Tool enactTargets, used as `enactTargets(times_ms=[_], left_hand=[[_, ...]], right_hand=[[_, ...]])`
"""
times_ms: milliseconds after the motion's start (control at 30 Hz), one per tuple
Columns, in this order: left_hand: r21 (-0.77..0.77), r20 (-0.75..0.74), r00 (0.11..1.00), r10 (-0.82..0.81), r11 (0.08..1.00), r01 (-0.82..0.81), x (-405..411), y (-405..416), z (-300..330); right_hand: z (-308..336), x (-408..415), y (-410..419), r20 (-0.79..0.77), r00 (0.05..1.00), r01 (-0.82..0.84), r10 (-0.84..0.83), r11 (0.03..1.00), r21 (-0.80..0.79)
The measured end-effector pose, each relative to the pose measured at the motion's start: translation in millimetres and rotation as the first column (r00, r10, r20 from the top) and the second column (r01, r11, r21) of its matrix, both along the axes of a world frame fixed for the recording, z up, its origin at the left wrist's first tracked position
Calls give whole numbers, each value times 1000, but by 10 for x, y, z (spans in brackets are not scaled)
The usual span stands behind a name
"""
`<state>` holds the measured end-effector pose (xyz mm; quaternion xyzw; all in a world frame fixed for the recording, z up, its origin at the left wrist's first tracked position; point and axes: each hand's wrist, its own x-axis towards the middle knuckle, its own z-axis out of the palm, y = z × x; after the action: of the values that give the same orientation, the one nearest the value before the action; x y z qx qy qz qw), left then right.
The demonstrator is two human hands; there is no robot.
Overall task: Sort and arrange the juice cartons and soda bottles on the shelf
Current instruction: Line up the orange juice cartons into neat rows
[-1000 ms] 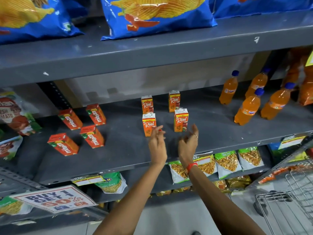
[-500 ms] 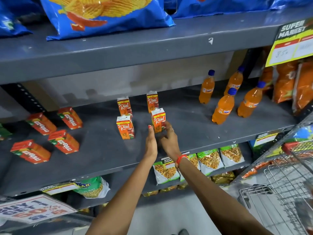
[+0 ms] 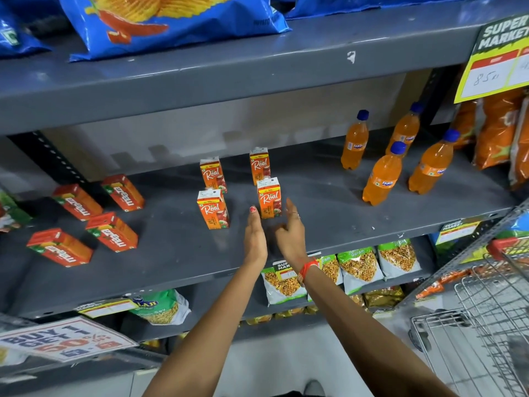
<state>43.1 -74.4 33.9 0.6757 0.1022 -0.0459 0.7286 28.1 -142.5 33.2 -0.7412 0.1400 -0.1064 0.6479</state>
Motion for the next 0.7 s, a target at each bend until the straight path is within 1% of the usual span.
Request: enactTargets(times_ms=[33,67,133,167,200,233,300,367,433,467,533,633,700], left_hand=[[40,36,998,59,997,-61,-52,-29,-2],[87,103,987,123,987,-132,-121,-68,1],[152,283,927,246,943,-297,-255,-179,19],[158,355,894,272,925,-345,-309,-257,24],[154,399,878,265,924,-349,-341,-336,26],[143,413,881,228,940,-310,-351,-426,26],[126,383,919,98,980,-157,-312,-682,37],[114,300,953,-50,993,16,-210,-978,67],[35,129,968,-213,977,210,-75,-1286,143],[-4,44,955,-293,956,294,5,-1397,180],[-63,-63,902,-428,903,424,113,-1659,251],[-165,-114,847,-519,851,499,124,-1935,320],[-207,-103,832,-545,830,518,92,-2048,326]], right_hand=[[-23,-24,-39,4,999,44,-44,999,26],[-45,-55,-98,25,995,99,-101,993,67],[-80,-131,-264,78,968,222,-237,960,170],[-93,-178,-384,99,946,283,-309,935,215],[-98,-216,-507,114,919,343,-379,906,247],[-98,-244,-642,119,889,403,-443,878,260],[-91,-262,-980,110,835,503,-539,829,243],[-72,-233,-1306,96,826,535,-556,826,177],[-44,-179,-1574,73,863,491,-501,863,119],[-41,-146,-1656,69,884,455,-462,885,93],[-43,-107,-1869,77,914,397,-399,917,34],[-37,-54,-2097,56,962,269,-268,963,-9],[-37,-27,-2172,26,982,189,-189,981,-30]])
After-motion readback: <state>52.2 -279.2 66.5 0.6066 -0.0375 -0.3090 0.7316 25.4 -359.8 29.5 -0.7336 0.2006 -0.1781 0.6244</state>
